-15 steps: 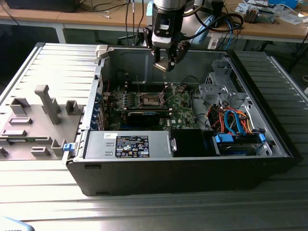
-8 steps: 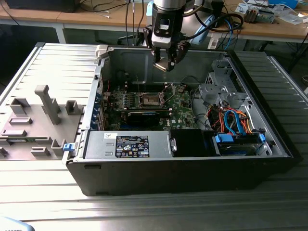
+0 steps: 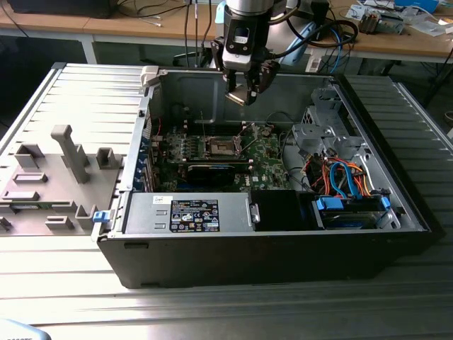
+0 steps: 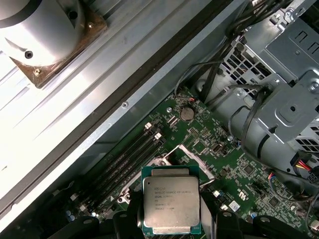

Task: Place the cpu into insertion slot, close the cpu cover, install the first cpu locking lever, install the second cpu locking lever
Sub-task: 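Place the cpu into insertion slot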

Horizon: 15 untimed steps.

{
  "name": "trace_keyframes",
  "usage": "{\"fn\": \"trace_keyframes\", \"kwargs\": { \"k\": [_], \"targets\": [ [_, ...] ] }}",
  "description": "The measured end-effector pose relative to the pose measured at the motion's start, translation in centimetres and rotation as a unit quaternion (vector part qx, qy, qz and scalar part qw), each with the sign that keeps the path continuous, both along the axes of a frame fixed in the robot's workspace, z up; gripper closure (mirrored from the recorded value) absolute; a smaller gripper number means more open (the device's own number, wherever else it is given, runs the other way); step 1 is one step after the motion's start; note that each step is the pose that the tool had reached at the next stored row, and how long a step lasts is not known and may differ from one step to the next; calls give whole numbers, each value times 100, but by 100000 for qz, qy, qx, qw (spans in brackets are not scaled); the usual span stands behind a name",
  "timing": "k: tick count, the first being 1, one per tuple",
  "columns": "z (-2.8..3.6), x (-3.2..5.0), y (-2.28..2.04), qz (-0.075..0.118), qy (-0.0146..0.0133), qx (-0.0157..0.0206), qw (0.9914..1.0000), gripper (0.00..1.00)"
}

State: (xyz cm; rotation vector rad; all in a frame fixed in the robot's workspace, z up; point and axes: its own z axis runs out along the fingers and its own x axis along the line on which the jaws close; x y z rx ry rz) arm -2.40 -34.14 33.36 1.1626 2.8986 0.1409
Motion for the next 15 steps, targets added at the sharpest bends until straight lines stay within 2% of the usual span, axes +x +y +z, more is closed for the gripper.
{"fn": "trace_keyframes", "kwargs": {
  "k": [15],
  "targets": [
    [0, 0, 0, -708, 0, 0, 99997, 45]
  ]
}}
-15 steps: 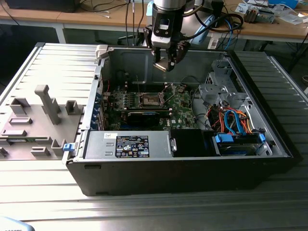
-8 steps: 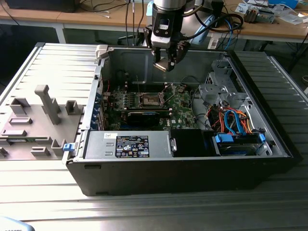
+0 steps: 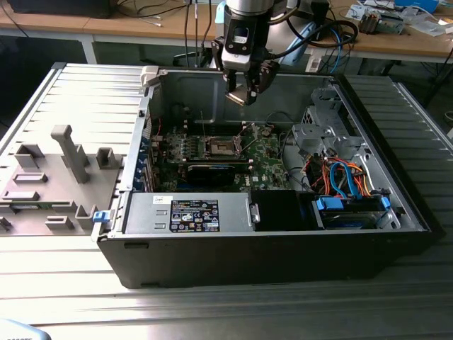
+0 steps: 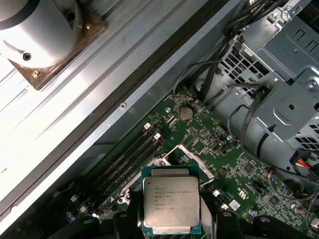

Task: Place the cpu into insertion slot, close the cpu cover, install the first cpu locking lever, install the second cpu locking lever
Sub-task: 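Place the cpu into insertion slot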

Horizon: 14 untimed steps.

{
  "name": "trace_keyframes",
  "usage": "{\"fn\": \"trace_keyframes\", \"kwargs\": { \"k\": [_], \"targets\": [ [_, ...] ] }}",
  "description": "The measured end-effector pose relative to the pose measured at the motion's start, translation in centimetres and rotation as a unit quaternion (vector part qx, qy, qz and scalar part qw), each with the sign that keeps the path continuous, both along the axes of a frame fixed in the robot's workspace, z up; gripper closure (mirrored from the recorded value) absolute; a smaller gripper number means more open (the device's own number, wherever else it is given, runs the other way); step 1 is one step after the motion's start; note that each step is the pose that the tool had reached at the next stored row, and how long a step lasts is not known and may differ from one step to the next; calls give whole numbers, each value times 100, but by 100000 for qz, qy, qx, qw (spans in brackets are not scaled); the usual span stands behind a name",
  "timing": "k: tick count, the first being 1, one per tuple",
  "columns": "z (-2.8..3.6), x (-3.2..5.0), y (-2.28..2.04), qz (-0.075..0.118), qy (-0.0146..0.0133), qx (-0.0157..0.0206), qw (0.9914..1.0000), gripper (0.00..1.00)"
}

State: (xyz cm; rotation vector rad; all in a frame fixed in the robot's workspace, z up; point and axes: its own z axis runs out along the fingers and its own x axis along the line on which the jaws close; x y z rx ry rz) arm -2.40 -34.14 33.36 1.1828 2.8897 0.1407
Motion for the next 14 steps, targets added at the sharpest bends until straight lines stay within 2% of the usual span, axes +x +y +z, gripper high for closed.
{"fn": "trace_keyframes", "kwargs": {
  "k": [14],
  "targets": [
    [0, 0, 0, -675, -1, 2, 99998, 45]
  ]
}}
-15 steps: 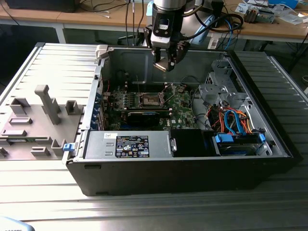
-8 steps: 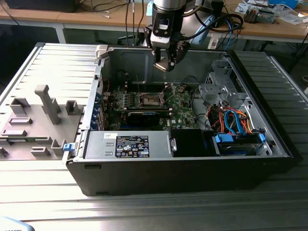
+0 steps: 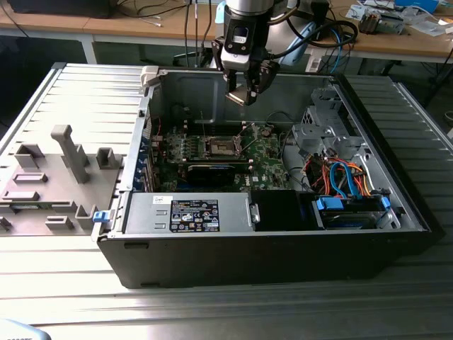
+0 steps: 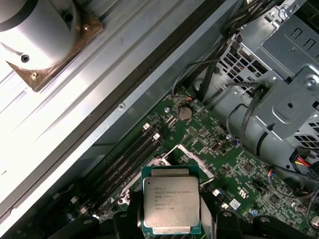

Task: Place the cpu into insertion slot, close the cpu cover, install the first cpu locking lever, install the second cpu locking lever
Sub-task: 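Place the cpu into insertion slot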

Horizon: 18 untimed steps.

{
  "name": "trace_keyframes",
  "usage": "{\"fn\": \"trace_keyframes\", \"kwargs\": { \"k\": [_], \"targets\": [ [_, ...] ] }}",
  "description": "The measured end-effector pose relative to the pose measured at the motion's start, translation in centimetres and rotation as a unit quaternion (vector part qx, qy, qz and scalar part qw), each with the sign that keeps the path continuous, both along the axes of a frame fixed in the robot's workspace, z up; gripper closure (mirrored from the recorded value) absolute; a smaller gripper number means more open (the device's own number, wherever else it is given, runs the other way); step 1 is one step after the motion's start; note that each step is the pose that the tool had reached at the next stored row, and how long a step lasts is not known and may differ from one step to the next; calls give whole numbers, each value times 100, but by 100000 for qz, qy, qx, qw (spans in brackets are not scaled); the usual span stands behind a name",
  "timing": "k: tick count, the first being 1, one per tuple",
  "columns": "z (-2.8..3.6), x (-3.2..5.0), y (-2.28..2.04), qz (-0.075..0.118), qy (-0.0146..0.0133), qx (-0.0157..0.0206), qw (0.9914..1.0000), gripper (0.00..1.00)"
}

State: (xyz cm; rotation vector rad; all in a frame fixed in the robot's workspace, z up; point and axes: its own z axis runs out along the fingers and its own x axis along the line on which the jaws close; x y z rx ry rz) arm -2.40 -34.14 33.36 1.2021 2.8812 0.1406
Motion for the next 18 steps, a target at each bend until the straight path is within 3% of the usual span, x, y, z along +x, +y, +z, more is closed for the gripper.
{"fn": "trace_keyframes", "kwargs": {
  "k": [18],
  "targets": [
    [0, 0, 0, -765, 2, -8, 99997, 45]
  ]
}}
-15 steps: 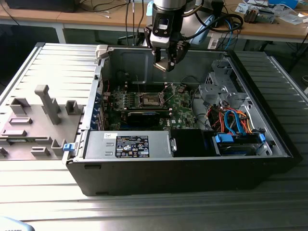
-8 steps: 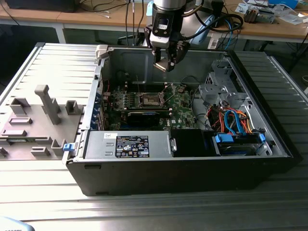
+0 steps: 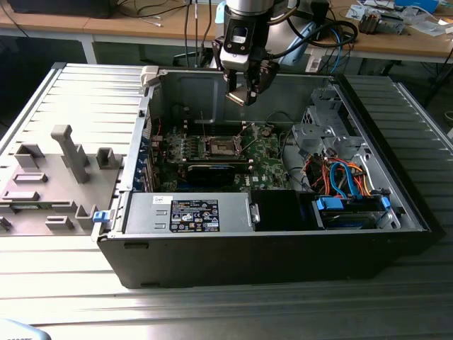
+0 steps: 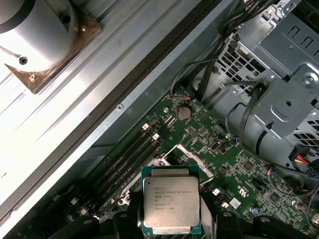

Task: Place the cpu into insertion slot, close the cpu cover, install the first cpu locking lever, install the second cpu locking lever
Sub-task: 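Place the cpu into insertion slot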

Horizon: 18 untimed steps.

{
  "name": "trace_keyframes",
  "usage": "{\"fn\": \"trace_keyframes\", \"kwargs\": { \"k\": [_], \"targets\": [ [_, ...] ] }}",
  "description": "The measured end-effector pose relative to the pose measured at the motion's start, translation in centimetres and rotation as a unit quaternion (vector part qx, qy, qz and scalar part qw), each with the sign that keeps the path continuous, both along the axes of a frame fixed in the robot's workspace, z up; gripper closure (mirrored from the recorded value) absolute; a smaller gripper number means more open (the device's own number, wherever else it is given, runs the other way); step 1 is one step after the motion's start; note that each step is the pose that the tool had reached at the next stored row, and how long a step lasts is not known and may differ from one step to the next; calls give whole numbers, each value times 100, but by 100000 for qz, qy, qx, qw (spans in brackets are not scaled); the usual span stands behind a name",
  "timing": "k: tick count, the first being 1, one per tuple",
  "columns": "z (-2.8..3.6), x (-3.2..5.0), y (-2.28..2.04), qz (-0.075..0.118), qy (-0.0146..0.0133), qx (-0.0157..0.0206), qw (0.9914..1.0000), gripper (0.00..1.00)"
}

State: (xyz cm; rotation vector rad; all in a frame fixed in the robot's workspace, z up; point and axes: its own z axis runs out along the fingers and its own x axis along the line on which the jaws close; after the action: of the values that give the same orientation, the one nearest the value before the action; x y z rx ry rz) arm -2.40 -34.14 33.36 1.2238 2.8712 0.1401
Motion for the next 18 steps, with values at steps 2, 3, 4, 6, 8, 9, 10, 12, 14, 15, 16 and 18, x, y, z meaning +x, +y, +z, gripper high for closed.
{"fn": "trace_keyframes", "kwargs": {
  "k": [2, 3, 4, 6, 8, 9, 10, 12, 14, 15, 16, 18],
  "targets": [
    [0, 0, 0, -84, -6, 10, 100000, 45],
    [0, 0, 0, -136, -3, 10, 100000, 45],
    [0, 0, 0, -167, -2, 5, 100000, 45],
    [0, 0, 0, -268, -2, 6, 100000, 45],
    [0, 0, 0, -362, -4, 8, 99999, 45],
    [0, 0, 0, -393, -2, 8, 99999, 45],
    [0, 0, 0, -423, -2, 8, 99999, 45],
    [0, 0, 0, -492, -1, 6, 99999, 45],
    [0, 0, 0, -587, -3, 8, 99998, 45],
    [0, 0, 0, -648, -4, 9, 99998, 45],
    [0, 0, 0, -714, -3, 8, 99997, 45],
    [0, 0, 0, -815, -3, 7, 99997, 45]
  ]
}}
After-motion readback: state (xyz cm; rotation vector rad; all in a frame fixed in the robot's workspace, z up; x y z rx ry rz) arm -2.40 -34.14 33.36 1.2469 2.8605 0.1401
